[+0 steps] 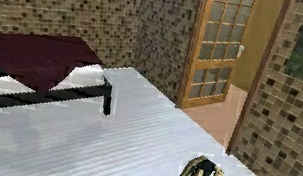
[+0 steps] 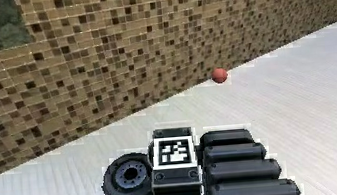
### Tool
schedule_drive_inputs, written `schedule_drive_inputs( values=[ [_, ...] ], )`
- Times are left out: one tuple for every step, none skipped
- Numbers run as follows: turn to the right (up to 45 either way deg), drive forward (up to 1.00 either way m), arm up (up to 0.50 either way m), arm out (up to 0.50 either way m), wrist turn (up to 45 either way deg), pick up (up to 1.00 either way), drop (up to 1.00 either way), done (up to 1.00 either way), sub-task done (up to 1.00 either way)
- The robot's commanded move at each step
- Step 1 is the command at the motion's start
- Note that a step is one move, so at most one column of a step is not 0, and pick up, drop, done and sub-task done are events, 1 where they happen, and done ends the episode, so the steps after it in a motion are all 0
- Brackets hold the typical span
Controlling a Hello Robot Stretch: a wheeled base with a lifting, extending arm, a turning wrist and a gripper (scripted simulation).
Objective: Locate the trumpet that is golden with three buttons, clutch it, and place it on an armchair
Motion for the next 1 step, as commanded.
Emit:
schedule_drive_inputs(
  values=[
    [-45.0, 0.00, 0.00, 0.00, 0.0, 0.00, 0.00, 0.00, 0.00]
  ],
)
